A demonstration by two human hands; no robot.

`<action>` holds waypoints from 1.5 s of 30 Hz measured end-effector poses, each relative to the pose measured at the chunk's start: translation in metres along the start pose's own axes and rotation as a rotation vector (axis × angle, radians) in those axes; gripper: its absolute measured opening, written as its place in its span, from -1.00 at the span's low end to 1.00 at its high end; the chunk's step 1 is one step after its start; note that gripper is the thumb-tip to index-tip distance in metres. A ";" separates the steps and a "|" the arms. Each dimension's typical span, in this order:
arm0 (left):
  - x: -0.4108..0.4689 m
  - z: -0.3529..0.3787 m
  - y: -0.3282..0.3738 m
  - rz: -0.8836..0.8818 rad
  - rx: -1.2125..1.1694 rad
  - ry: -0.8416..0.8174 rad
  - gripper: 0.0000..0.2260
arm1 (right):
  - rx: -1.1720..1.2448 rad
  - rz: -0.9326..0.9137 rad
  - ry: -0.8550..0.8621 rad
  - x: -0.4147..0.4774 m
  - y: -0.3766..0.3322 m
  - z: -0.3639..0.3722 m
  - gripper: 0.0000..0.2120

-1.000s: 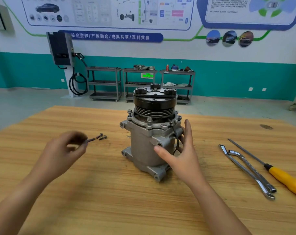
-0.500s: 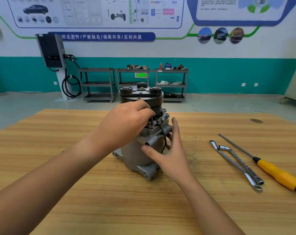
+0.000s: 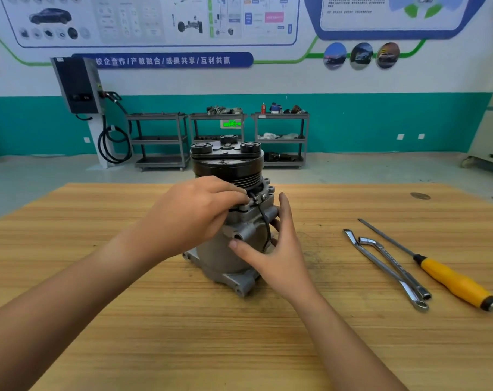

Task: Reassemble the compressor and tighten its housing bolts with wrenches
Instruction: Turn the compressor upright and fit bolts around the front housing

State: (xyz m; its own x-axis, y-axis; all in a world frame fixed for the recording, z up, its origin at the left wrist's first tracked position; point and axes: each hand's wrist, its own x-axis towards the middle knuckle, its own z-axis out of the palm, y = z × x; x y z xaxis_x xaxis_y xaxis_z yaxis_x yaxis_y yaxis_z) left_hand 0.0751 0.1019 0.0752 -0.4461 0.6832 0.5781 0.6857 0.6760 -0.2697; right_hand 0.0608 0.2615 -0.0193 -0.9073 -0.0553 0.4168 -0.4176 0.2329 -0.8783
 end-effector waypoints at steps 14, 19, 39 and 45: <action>-0.147 0.007 -0.074 -0.935 -0.168 0.427 -0.79 | 0.127 0.012 0.000 0.001 0.000 -0.003 0.06; -0.222 0.023 -0.107 -1.329 -0.117 -0.183 -0.80 | 0.128 0.014 0.028 0.002 -0.001 -0.004 0.11; -0.187 0.072 -0.115 -0.909 0.022 -0.316 -0.83 | -0.160 0.025 0.135 -0.052 -0.032 0.032 -0.11; -0.156 0.030 -0.069 -0.837 -0.152 0.106 -0.86 | -0.248 -0.073 0.115 -0.067 -0.050 0.023 -0.44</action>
State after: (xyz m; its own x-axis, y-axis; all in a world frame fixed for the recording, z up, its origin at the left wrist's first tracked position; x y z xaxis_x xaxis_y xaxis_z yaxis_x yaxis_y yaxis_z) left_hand 0.0799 -0.0432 -0.0194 -0.7892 -0.0588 0.6114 0.2276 0.8965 0.3801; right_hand 0.1418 0.2313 -0.0084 -0.8580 0.0265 0.5130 -0.4442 0.4634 -0.7668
